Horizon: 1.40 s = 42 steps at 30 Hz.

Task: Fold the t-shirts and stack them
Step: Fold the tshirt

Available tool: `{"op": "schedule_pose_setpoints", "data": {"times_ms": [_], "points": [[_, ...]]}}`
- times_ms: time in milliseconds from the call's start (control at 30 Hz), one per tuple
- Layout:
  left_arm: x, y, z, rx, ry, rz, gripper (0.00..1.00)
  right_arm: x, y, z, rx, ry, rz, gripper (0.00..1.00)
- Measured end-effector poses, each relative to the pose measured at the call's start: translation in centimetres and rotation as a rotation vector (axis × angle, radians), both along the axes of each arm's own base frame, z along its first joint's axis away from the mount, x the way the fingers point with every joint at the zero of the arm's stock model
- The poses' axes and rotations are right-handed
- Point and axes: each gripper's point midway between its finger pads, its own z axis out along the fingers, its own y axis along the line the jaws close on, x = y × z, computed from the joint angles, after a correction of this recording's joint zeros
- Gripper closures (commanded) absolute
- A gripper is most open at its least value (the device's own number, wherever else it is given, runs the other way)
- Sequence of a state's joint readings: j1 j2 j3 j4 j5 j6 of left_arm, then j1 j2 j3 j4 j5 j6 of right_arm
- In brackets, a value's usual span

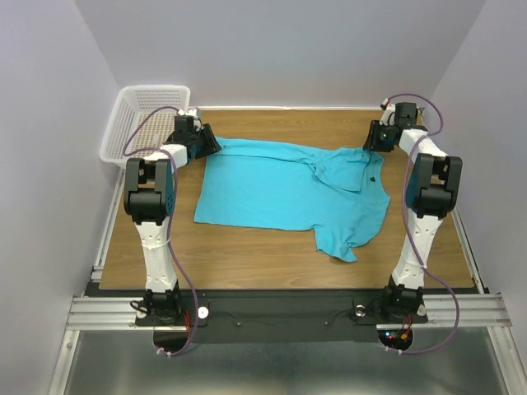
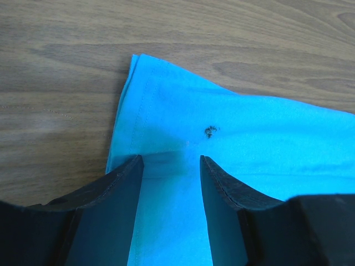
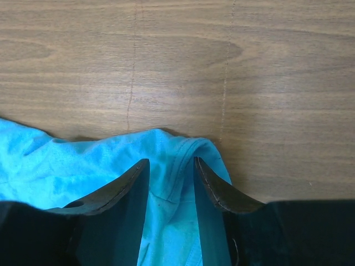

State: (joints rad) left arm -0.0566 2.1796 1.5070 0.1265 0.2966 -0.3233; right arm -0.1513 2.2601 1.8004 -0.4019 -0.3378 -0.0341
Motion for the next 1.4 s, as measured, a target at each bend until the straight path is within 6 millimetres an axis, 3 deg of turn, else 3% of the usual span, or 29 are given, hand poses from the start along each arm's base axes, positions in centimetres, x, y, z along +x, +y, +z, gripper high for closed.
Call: {"op": "schedule_pose_setpoints", "data": {"times_ms": [233, 400, 467, 733, 933, 1033, 1100, 1267, 1400], "points": [[0.0, 0.0, 0.0, 0.0, 0.0, 0.0, 0.43, 0.2, 0.0, -0.6, 0.004, 0.008, -0.005, 0.66], [0.0, 0.0, -0.1, -0.001, 0.001, 0.0, 0.43, 0.4, -0.1, -1.5, 0.011, 0.023, -0.018, 0.99], [0.1, -0.1, 0.0, -0.002, 0.0, -0.002, 0.43, 0.6, -0.2, -1.3, 0.008, 0.021, -0.027, 1.0], [0.3, -0.2, 0.0, -0.016, 0.005, 0.007, 0.43, 2.1, -1.8, 0.4, -0.03, -0.023, -0.117, 0.99], [0.5, -0.2, 0.1, -0.036, 0.013, 0.03, 0.43, 2.4, -2.9, 0.4, -0.05, -0.027, -0.174, 0.99], [0.6, -0.2, 0.0, -0.042, 0.014, 0.034, 0.43, 2.6, -3.2, 0.5, -0.056, -0.035, -0.19, 0.88], [0.7, -0.3, 0.1, -0.047, 0.012, 0.033, 0.43, 2.7, -3.3, 0.6, -0.058, -0.039, -0.193, 0.73], [0.7, -0.5, 0.2, -0.053, 0.009, 0.027, 0.42, 3.0, -3.5, 0.9, -0.068, -0.059, -0.191, 0.59], [0.7, -0.5, 0.2, -0.06, 0.007, 0.019, 0.42, 3.1, -4.2, 1.5, -0.105, -0.079, -0.181, 0.59]]}}
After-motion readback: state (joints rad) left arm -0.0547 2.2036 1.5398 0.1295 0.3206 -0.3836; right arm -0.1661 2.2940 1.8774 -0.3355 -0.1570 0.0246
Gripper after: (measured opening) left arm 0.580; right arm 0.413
